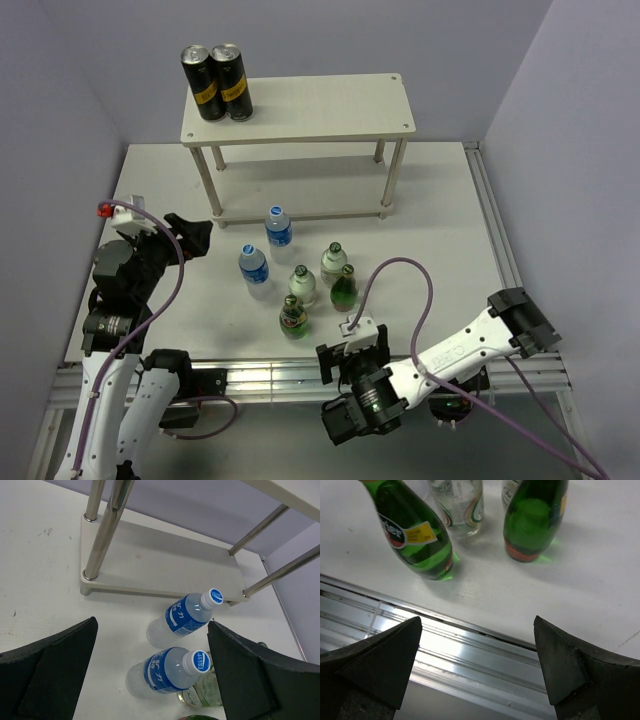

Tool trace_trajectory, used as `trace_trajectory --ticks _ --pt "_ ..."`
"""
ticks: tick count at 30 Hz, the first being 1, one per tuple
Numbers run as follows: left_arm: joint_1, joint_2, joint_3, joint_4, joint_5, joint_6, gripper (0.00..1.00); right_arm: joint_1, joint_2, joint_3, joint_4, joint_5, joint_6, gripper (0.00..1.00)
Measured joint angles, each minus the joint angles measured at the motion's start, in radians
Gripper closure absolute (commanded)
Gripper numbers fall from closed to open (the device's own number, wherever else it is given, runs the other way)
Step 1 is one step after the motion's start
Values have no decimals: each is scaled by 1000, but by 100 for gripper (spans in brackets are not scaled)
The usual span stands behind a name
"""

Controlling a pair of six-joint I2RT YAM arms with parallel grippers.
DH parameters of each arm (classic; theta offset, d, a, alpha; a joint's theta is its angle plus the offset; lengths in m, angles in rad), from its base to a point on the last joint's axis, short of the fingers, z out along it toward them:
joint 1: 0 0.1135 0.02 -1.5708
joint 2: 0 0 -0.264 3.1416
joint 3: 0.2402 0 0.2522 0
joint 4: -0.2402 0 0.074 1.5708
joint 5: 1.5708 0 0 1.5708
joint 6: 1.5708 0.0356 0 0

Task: Place and organize the beverage onto the shelf

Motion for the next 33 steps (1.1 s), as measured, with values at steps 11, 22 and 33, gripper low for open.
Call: trace_trajectory --ticks 11,22,33 --pt "0 -5 0 0 8 0 1 -230 -444 -453 567 -143 -391 0" --pt "0 -13 0 0 10 1 1 -410 -222 -438 873 -181 -654 0" --pt "0 -13 0 0 17 1 1 -471 40 -257 734 -59 -528 0"
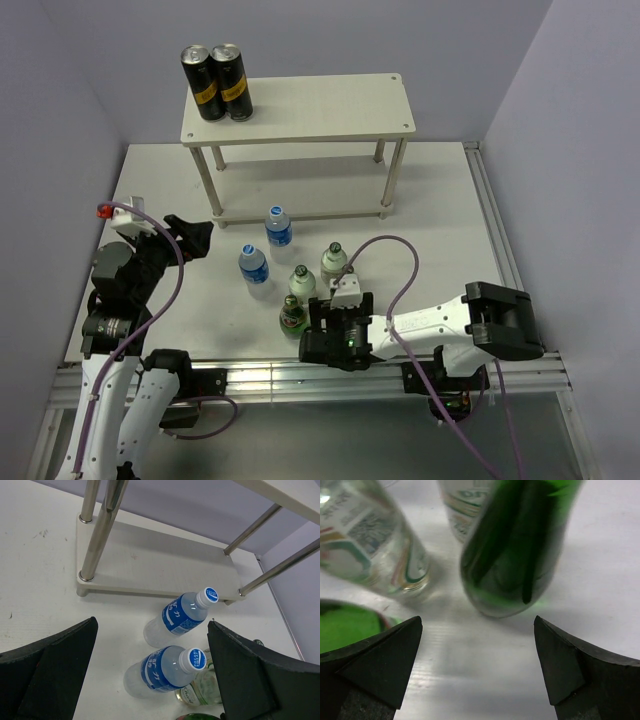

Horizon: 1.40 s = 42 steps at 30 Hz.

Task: Place and organize the beverage onto the shelf

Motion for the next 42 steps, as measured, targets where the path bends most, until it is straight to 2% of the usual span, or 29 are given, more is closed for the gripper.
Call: trace_trajectory --ticks 5,8,14,24,35,42 --pt "0 0 0 0 2 0 1 -24 4 -1 -72 21 78 0" --pt "0 0 0 0 5 0 1 -44 2 -16 -60 27 79 0" --pt "0 0 0 0 10 1 1 -104 -25 -105 100 24 -20 0" --pt "0 0 0 0 16 4 1 -176 16 -116 361 51 -171 0" --pt "0 2 0 0 17 6 1 -219 87 -137 528 82 -222 1" --pt "0 11 0 1 17 7 1 -235 130 -158 644 140 -243 5"
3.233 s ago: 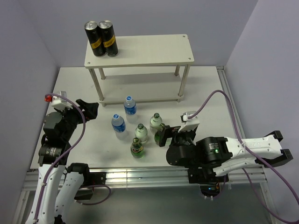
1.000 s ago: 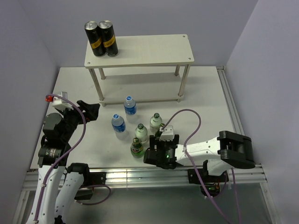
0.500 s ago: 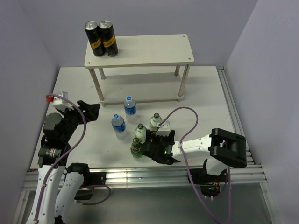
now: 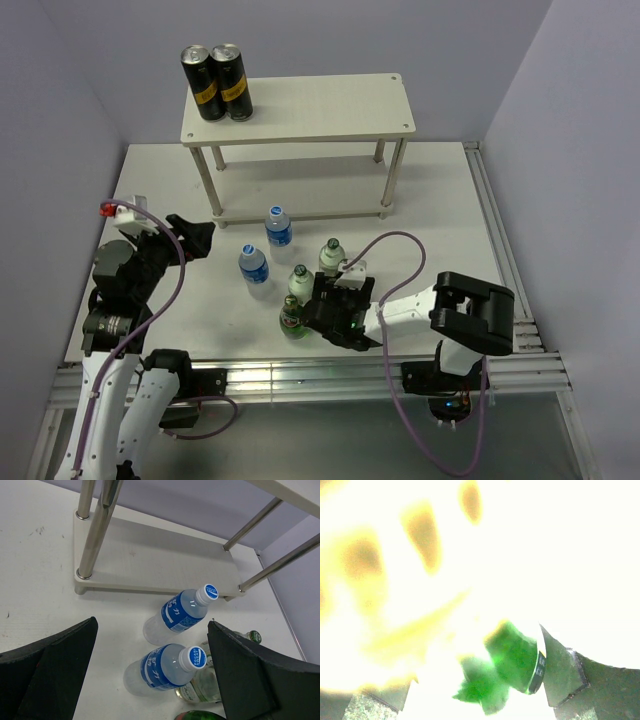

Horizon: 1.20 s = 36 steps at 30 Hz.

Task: Place and organize the beverage onto the shelf

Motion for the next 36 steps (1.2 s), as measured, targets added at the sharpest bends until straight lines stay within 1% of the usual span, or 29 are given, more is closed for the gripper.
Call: trace_trajectory --ticks 4,8,11,12,14,15,17,18,20,21,23,24,27,29,32,35,36 --pt "0 3 0 0 1 0 1 -8 21 -18 76 29 -27 9" --pt "0 3 0 0 3 0 1 -21 43 -23 131 48 -50 10" --pt "0 3 0 0 3 0 1 -34 59 -30 171 53 -56 19" --pt "0 3 0 0 3 0 1 -40 66 -34 178 37 -56 32" --pt "0 3 0 0 3 0 1 -48 89 -44 203 40 -54 45" --pt "0 3 0 0 3 0 1 -51 89 -45 208 41 -52 54" --pt "0 3 0 0 3 0 1 -57 91 -44 212 37 -48 60" --pt "0 3 0 0 3 0 1 -57 92 -43 210 38 -43 71" --pt "0 3 0 0 3 0 1 -57 92 -43 206 39 -36 81" --pt "0 3 0 0 3 0 1 -57 92 -43 205 39 -33 91" --pt "0 3 0 0 3 0 1 -57 92 -42 199 39 -26 97" --pt "0 3 0 0 3 0 1 -56 90 -42 195 38 -21 100" --pt "0 3 0 0 3 0 1 -51 74 -42 162 27 8 100" --pt "0 3 0 0 3 0 1 -34 49 -39 90 20 40 100" --pt "0 3 0 0 3 0 1 39 9 -14 -95 10 119 100" --pt "0 3 0 0 3 0 1 142 -31 49 -357 -17 243 100" --pt "0 3 0 0 3 0 1 170 -51 82 -463 -21 306 100"
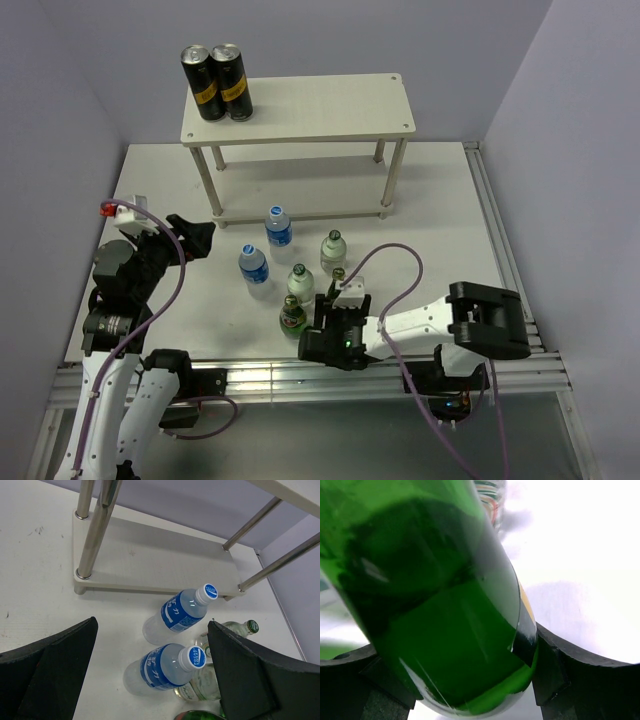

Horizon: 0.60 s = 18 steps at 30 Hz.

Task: Place and organize the beverage onto the shelf

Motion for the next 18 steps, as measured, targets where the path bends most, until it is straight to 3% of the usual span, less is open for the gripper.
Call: trace_trajectory --ticks 9,13,18 --pt "0 0 0 0 -1 0 1 111 -106 322 -729 93 440 100" --pt "0 0 0 -1 -4 0 1 112 -155 491 -853 141 421 100" --pt "0 -1 0 -1 -5 0 1 102 -207 772 -914 190 247 100"
